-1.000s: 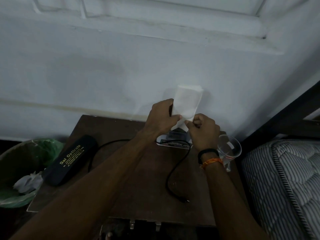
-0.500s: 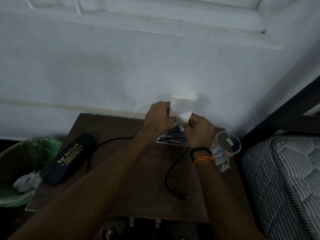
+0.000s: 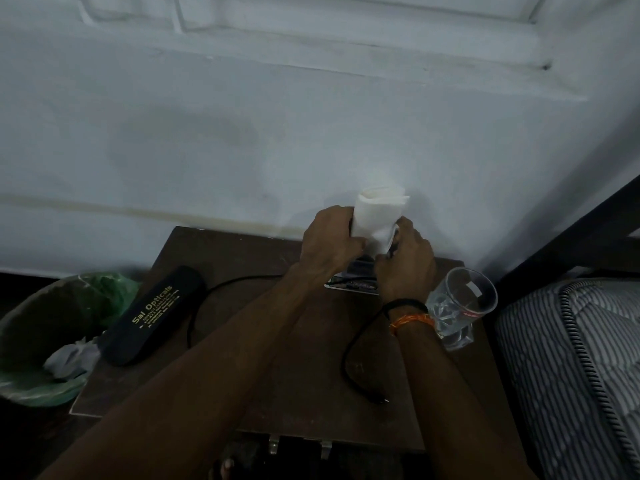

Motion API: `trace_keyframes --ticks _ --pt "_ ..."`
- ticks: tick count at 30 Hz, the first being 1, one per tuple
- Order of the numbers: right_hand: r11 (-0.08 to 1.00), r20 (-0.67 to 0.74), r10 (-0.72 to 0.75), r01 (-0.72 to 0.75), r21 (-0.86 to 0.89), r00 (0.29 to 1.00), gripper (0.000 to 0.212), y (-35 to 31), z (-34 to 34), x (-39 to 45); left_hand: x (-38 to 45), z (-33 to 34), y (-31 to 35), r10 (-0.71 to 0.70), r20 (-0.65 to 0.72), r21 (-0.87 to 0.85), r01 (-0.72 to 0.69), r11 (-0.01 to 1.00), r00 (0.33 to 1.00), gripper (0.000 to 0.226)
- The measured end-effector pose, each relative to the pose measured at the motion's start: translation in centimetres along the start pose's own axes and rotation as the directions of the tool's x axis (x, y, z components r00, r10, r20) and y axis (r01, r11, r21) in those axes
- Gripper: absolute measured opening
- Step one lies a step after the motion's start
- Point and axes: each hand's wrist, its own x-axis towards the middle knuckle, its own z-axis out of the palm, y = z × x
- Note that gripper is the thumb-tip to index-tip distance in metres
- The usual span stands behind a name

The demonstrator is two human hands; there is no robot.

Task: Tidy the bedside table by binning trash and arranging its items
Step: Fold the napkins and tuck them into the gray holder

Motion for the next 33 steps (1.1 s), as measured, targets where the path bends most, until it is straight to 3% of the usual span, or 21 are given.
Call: trace_keyframes --ticks 4,10,14,23,30,33 --pt "0.999 -0.009 -0.021 0.02 -0.038 1.0 0.056 0.0 0.5 -0.2 0.1 0.1 -0.2 -0.009 0.013 0.02 0.008 1.0 1.0 0.037" --pt "0.992 -0.001 0.031 -0.031 0.121 1.0 0.02 0.3 0.2 0.7 0.5 0.3 -0.6 0.017 0.038 0.055 -0.019 0.998 0.999 0.043" --pt "0.948 -0.03 0.098 -0.084 0.308 0.995 0.022 -0.2 -0.8 1.2 0.6 0.4 -0.4 0.026 0.043 0.096 -0.03 0.995 0.999 0.047" --pt "0.972 0.001 0.074 -0.073 0.223 0.997 0.016 0.7 -0.6 0.9 0.0 0.0 -0.3 0.045 0.065 0.092 -0.051 0.994 0.997 0.048" --pt "0.916 -0.002 0.097 -0.088 0.392 0.995 0.031 -0.3 -1.4 0.8 0.0 -1.5 -0.8 0.035 0.012 -0.028 -0.035 0.999 0.999 0.031" --pt "0.915 -0.016 0.098 -0.083 0.395 0.995 0.023 -0.1 -1.1 0.9 0.0 -1.4 -0.7 0.04 0.027 0.003 -0.04 0.999 0.999 0.028"
